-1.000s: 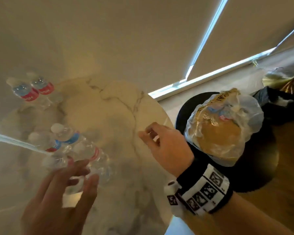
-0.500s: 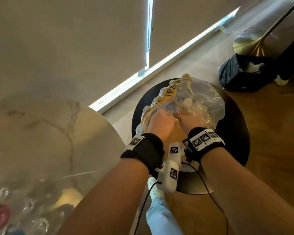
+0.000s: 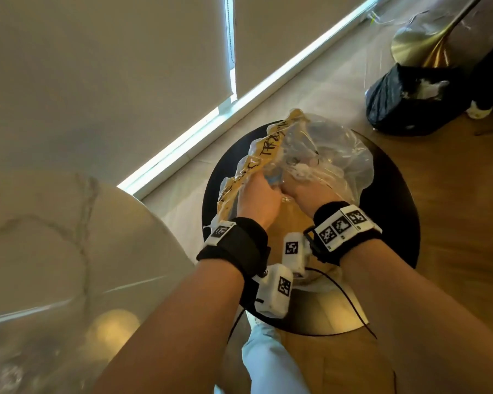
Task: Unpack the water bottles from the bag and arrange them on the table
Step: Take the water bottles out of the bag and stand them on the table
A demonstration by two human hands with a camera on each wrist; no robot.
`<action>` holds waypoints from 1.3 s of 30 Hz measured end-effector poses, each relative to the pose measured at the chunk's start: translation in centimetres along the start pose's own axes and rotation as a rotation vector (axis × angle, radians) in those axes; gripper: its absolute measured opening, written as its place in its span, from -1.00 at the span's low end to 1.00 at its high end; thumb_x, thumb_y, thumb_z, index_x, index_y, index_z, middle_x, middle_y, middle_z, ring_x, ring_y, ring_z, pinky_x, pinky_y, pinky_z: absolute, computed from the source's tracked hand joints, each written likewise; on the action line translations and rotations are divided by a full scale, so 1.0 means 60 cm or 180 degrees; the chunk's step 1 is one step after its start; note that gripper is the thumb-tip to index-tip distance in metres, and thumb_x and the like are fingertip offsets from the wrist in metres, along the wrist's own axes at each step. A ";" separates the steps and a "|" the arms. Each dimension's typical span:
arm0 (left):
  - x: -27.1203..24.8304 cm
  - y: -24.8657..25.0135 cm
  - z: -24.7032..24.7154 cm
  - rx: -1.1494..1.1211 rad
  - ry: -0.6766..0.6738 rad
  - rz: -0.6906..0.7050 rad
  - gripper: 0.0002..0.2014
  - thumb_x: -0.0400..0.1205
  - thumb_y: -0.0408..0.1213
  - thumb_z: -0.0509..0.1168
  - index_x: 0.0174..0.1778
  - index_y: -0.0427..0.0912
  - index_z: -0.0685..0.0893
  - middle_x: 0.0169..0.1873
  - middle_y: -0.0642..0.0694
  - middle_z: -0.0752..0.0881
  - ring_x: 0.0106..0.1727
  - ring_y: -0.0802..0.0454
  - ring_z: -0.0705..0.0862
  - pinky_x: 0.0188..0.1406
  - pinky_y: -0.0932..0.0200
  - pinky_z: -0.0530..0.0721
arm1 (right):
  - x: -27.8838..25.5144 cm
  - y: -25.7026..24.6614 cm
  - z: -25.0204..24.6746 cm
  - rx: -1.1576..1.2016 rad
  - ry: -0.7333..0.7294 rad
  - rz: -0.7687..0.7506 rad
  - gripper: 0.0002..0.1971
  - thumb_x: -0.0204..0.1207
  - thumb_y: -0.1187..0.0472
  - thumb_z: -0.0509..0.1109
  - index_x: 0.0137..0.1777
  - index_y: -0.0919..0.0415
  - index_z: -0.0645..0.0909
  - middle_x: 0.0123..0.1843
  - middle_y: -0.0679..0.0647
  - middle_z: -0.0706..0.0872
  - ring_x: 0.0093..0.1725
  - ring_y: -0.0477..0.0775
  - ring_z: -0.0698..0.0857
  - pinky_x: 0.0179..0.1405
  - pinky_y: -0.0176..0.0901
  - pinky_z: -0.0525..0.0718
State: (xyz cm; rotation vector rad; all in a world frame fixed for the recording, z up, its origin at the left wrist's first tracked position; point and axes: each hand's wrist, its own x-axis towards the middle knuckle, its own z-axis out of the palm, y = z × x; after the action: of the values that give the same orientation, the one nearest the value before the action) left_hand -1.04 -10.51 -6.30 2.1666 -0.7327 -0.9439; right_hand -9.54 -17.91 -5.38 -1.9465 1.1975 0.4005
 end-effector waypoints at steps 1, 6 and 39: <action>-0.003 0.006 -0.006 0.0035 0.0057 0.0006 -0.75 0.66 -0.29 0.23 0.21 -0.13 0.70 0.14 -0.12 0.77 0.18 -0.11 0.72 0.32 -0.08 0.65 | -0.004 -0.003 -0.002 0.0026 -0.0034 0.0072 -0.64 0.71 0.09 0.17 0.44 0.12 0.56 0.55 0.18 0.53 0.55 0.26 0.45 0.51 0.07 0.37; -0.003 -0.004 -0.012 0.0374 -0.0037 -0.0157 -0.59 0.72 -0.43 0.27 0.49 -0.42 0.45 0.43 -0.38 0.56 0.52 -0.30 0.50 0.45 0.03 0.40 | -0.009 -0.007 -0.007 -0.0023 0.0147 0.0097 -0.63 0.67 0.08 0.27 0.38 0.23 0.62 0.37 0.19 0.67 0.36 0.25 0.61 0.36 0.07 0.53; -0.631 -0.271 -0.380 -0.0626 0.1188 -0.0272 -0.44 0.37 0.00 0.62 0.29 0.24 0.62 0.15 0.20 0.66 0.08 0.30 0.69 0.06 0.26 0.75 | -0.448 -0.287 0.215 -0.0333 -0.1127 -0.2220 -0.51 0.33 -0.03 0.62 0.22 -0.23 0.51 0.10 -0.20 0.66 0.02 -0.26 0.70 -0.07 -0.43 0.68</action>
State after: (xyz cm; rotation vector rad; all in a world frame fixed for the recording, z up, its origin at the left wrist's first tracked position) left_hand -1.67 33.92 9.23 2.1262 -0.3544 -0.5972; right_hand -6.58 12.15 11.20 -2.1219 0.2421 0.4107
